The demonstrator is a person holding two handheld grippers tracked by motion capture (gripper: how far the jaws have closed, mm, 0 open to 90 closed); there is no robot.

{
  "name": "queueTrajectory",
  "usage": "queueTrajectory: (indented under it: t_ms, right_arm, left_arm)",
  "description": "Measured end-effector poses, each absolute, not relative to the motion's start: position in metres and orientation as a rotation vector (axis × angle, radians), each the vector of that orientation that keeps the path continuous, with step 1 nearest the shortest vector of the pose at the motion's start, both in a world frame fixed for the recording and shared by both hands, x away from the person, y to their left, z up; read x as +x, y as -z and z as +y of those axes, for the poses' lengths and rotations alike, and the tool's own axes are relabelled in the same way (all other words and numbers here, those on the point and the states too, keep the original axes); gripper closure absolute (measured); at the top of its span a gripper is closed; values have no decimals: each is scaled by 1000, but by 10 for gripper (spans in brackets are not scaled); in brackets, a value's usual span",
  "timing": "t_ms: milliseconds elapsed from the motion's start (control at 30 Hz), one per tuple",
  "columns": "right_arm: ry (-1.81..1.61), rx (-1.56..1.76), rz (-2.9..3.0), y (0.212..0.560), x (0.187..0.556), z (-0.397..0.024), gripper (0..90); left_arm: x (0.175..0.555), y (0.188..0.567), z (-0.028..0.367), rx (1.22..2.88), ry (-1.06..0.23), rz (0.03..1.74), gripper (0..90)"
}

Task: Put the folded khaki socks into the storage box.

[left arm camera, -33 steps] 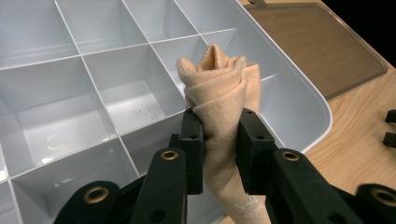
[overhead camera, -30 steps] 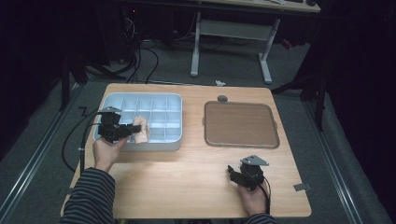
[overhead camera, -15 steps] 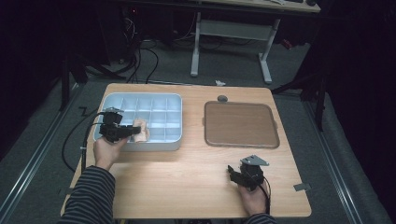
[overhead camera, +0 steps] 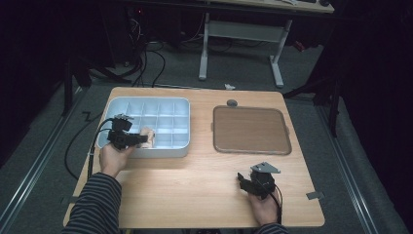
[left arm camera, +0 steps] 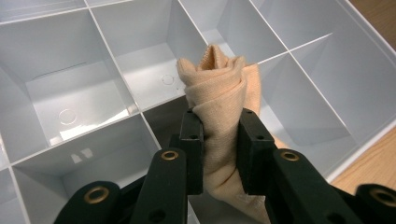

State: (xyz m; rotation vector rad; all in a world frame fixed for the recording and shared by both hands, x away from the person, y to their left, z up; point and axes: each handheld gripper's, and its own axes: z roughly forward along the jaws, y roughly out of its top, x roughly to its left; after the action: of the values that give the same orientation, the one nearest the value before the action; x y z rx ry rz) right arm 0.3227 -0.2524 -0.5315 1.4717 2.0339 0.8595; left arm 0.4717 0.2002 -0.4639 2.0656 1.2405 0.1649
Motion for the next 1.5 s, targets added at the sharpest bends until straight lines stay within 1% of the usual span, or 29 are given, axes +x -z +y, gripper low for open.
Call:
queueTrajectory:
  t_ms: [333,433,767,1000,1200,1367,1500]
  right_arm:
    - [-859,1471,2034,532,323,-252,361]
    - [-860,1471,2034,532,323,-252,361]
    - [-860,1471,2034,532,323,-252,361]
    - [-859,1471,2035,532,322,-252,359]
    - [-859,1471,2035,532,322,-252,359]
    - [-859,1470,2035,532,322,-252,358]
    - [-859,1470,2035,532,322,-252,358]
  left_arm:
    - [472,465,196,2115,-205,1233,748]
    - [474,466,189,2189,-238,1222,748]
    - [479,473,186,2227,-215,1243,745]
    - [478,473,185,2228,-228,1247,730]
    - [477,470,188,2190,-203,1256,675]
    - [472,466,190,2172,-235,1252,646]
    - [470,460,193,2148,-256,1254,647]
